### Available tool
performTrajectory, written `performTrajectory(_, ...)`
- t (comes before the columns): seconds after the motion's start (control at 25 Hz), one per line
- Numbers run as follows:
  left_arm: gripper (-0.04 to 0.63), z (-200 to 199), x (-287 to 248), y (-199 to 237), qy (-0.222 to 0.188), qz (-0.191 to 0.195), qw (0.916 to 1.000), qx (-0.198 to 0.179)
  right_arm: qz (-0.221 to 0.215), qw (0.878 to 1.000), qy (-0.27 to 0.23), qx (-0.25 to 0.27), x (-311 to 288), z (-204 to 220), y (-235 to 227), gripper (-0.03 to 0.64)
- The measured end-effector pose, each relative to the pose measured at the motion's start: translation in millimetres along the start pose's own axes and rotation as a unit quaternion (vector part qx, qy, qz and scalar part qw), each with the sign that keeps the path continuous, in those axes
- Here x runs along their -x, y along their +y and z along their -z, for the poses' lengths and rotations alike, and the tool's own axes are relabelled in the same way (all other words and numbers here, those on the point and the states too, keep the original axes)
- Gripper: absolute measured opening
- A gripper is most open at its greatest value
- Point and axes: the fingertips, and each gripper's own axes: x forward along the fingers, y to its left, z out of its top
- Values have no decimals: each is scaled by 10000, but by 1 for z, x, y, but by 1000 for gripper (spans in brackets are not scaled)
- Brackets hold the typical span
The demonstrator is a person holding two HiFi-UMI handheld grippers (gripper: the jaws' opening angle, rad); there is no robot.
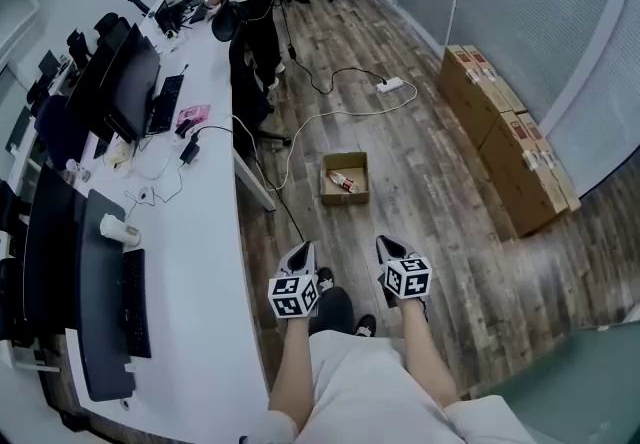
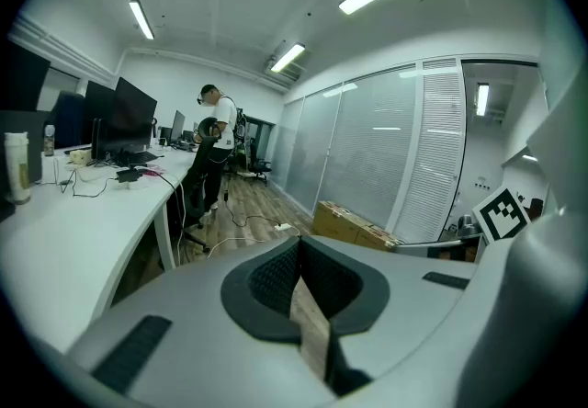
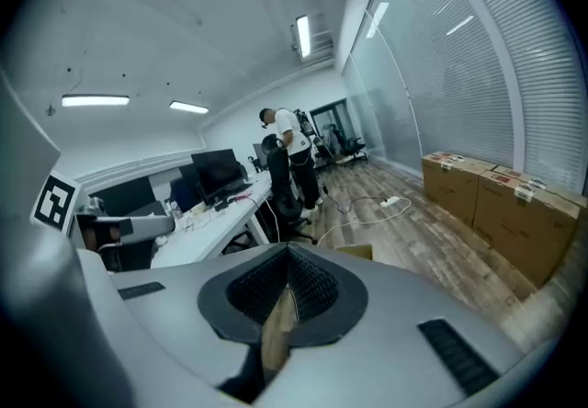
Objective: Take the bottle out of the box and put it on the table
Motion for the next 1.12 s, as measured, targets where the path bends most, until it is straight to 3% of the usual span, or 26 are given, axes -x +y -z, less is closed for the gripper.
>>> performTrajectory(0.12, 15, 2, -5, -2, 25, 29, 10000, -14, -90, 9993, -206, -310, -1, -6, -5, 40)
performTrajectory(0.36, 15, -6, -17, 5, 9, 15, 10000, -23, -315, 9982, -286, -425, -13, -18, -6, 40)
performTrajectory(1.12, 15, -82, -173, 50, -103, 146, 9997, 189, -459, 9987, 207, 59, -135, -91, -53, 40)
